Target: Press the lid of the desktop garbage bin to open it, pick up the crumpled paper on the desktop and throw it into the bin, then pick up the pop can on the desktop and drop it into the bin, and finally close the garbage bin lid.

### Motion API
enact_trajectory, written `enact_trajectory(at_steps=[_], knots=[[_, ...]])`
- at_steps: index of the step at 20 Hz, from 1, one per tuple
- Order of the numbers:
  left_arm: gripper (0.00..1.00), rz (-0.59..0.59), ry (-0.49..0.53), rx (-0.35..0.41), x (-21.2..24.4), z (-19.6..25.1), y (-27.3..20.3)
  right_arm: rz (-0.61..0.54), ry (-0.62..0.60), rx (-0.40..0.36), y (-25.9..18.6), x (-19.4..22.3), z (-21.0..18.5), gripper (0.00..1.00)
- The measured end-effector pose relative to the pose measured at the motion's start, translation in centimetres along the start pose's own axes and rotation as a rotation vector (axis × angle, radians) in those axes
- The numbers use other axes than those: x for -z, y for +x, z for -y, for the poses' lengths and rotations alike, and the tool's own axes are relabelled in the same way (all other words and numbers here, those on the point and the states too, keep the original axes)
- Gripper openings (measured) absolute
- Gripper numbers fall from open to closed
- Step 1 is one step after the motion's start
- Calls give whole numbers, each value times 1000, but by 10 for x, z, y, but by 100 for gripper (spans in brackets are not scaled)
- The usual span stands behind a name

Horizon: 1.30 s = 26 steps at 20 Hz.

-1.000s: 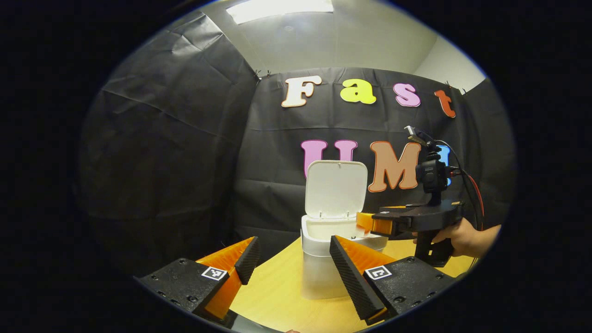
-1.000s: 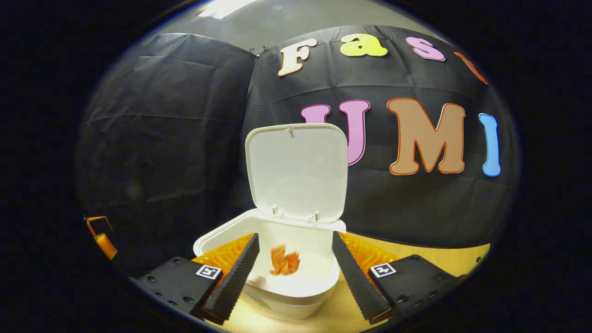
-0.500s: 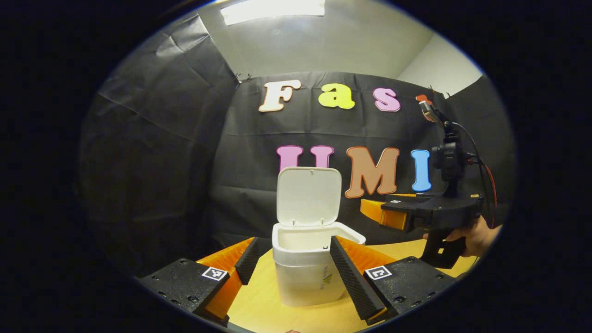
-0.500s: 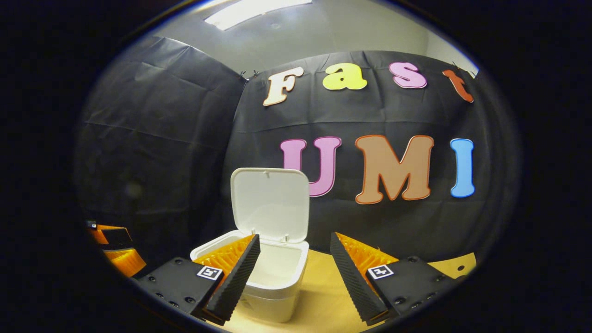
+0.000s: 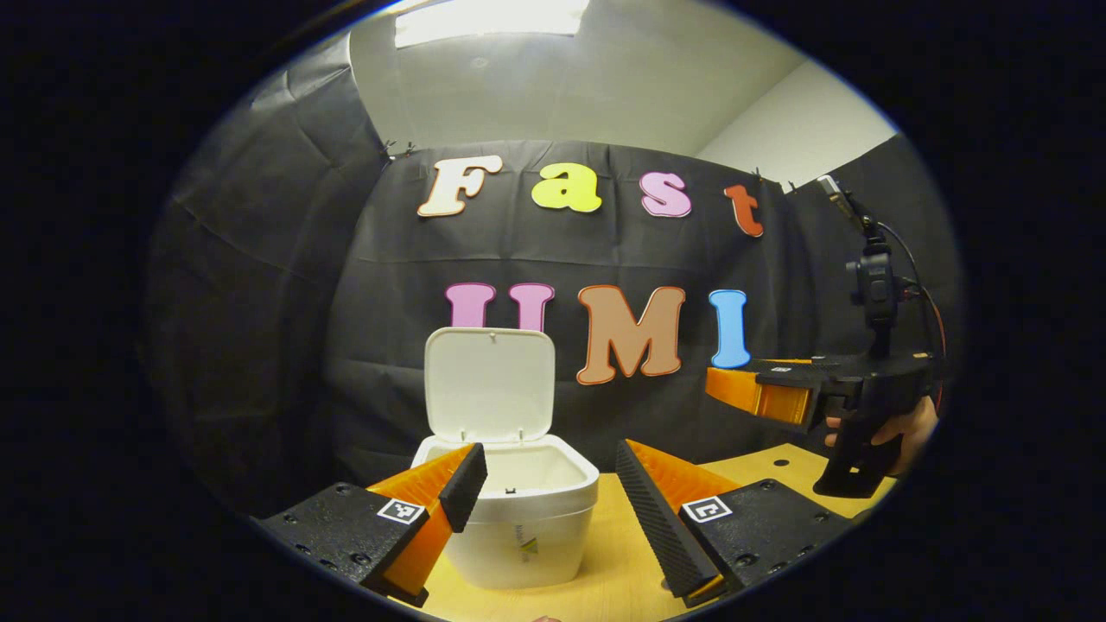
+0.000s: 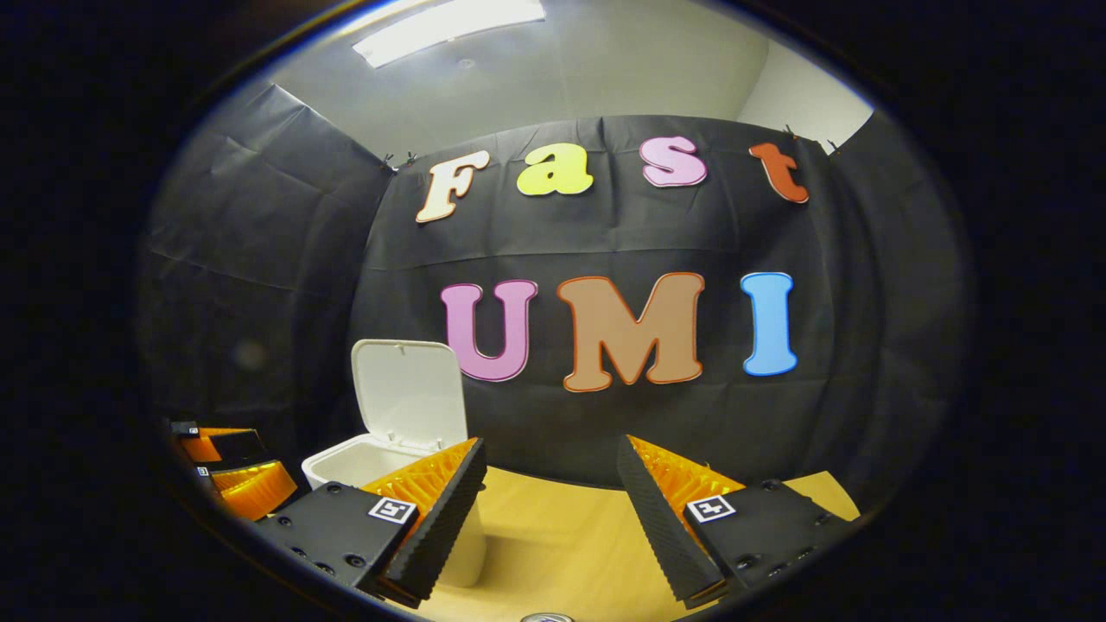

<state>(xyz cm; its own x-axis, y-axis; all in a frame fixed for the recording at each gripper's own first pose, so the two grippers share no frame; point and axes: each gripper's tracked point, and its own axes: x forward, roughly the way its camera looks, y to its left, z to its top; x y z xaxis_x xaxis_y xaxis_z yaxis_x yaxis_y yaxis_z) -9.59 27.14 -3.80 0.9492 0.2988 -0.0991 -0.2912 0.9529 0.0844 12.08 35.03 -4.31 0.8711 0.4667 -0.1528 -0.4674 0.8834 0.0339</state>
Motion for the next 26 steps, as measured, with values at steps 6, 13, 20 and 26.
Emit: enact_trajectory(at_steps=[6,13,20,26], knots=[[92,1,-12,130,2,61,20,-3,29,140,-46,7,73,97],[92,-84,-51,269,39,134,36,-39,49,306,-115,28,156,97],[93,-217,-36,326,107,177,43,-115,87,432,-176,61,216,97],[93,-360,-36,341,176,196,38,-164,85,499,-213,75,242,98]])
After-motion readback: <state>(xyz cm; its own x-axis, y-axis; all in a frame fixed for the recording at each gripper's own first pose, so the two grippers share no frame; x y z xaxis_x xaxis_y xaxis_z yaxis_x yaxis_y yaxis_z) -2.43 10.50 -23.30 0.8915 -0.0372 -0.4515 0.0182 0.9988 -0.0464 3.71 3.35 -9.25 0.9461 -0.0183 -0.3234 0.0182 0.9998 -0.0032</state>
